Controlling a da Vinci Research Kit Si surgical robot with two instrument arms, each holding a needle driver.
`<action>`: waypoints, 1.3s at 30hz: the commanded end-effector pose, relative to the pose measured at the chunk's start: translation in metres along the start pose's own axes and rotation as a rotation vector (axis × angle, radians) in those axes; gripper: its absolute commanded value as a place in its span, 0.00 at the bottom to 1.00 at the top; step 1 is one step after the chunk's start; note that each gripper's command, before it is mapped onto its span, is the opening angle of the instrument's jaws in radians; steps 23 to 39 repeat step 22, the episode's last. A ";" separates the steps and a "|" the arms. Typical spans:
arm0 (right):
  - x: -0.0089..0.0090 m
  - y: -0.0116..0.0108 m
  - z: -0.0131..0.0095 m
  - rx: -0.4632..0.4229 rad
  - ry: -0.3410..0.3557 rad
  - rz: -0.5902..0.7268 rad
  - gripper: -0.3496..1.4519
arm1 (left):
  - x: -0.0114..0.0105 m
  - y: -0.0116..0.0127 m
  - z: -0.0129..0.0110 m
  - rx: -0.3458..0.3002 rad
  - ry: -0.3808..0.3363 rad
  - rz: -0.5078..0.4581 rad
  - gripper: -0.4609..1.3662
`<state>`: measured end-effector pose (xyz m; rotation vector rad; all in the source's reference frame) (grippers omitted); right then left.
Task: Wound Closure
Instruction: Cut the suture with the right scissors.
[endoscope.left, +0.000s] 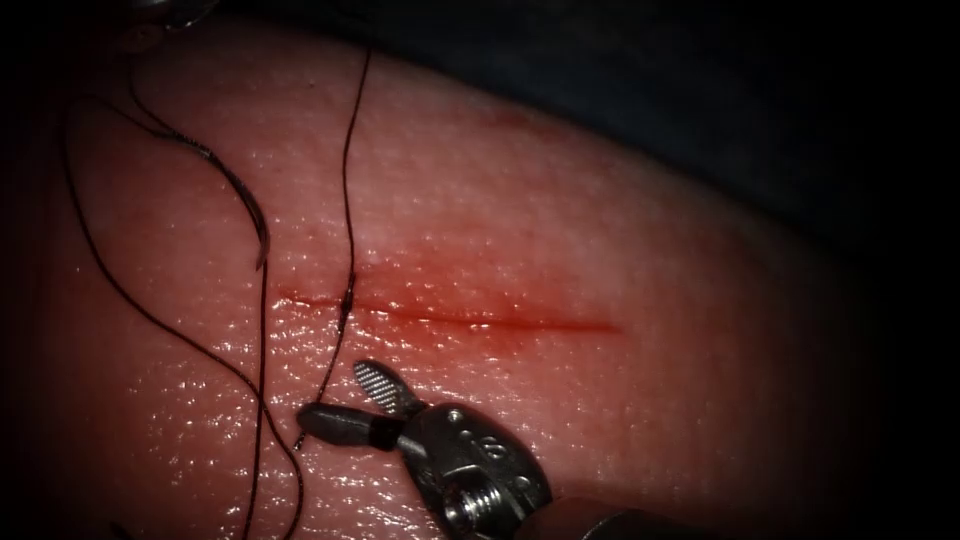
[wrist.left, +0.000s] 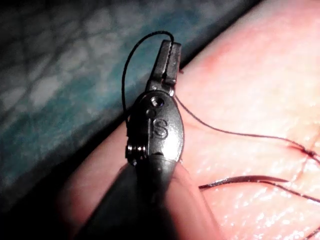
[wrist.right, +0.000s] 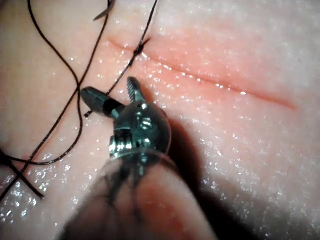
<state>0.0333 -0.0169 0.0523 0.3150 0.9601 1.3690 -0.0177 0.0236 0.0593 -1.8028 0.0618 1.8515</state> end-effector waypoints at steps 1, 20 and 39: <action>0.0000 0.0001 0.0001 -0.005 0.000 -0.005 0.58 | 0.0002 0.0007 -0.0001 -0.017 0.011 -0.003 0.06; 0.0004 0.0005 0.0004 -0.012 0.002 -0.050 0.59 | 0.0013 0.0029 0.0001 -0.045 0.050 -0.005 0.06; 0.0005 0.0005 0.0004 -0.012 0.001 -0.049 0.59 | 0.0013 0.0030 0.0000 -0.044 0.052 -0.005 0.06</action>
